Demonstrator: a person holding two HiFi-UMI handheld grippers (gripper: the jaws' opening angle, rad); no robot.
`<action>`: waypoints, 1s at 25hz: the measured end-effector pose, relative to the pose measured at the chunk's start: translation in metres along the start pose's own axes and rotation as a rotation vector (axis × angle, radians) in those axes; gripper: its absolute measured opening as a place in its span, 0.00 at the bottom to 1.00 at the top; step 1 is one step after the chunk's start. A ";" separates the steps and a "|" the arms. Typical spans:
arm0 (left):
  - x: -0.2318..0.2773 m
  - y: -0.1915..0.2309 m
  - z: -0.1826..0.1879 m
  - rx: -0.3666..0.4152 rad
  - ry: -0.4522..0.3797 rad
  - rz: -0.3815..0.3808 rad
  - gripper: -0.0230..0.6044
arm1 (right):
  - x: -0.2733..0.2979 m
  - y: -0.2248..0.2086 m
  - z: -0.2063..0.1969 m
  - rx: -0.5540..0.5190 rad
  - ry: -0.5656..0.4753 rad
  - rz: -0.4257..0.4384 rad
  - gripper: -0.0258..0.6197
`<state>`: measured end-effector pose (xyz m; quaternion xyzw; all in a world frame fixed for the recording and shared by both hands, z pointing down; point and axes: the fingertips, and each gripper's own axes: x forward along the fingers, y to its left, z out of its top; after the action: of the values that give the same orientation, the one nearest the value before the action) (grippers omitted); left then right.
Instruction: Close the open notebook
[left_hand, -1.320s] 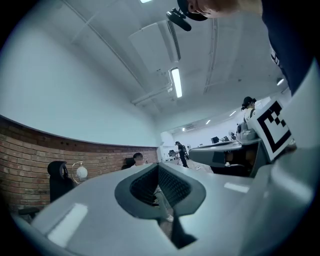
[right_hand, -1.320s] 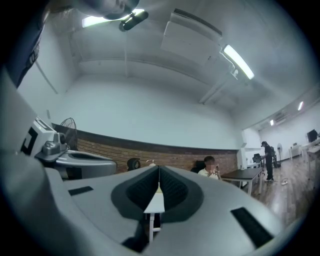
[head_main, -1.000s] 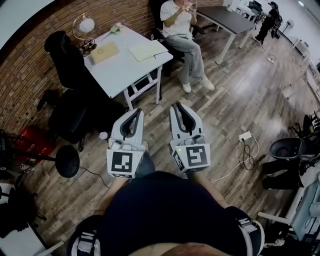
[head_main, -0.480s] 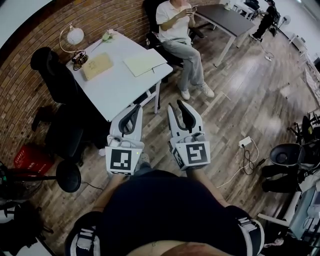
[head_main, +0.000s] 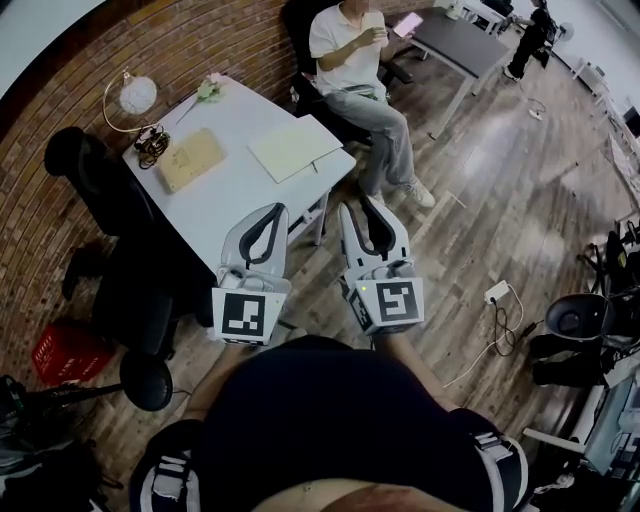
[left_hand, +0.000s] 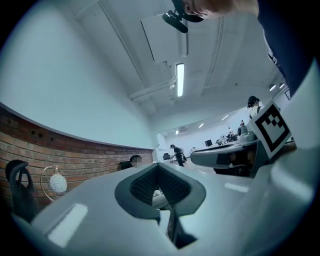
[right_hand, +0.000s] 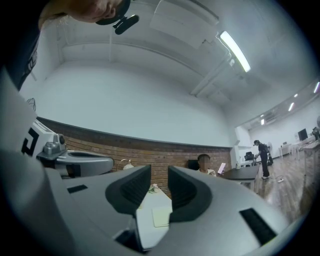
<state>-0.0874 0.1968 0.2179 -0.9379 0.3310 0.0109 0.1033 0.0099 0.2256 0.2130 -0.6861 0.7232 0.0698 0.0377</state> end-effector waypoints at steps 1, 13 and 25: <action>0.005 0.005 -0.002 -0.001 -0.001 -0.005 0.05 | 0.007 0.000 -0.002 0.002 0.002 -0.004 0.19; 0.031 0.042 -0.030 -0.066 0.006 -0.030 0.05 | 0.046 0.003 -0.020 -0.026 0.046 -0.039 0.19; 0.077 0.080 -0.044 -0.085 -0.038 0.014 0.05 | 0.108 -0.018 -0.032 -0.036 0.028 0.000 0.19</action>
<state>-0.0792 0.0793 0.2396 -0.9388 0.3346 0.0433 0.0694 0.0233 0.1129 0.2274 -0.6874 0.7224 0.0731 0.0152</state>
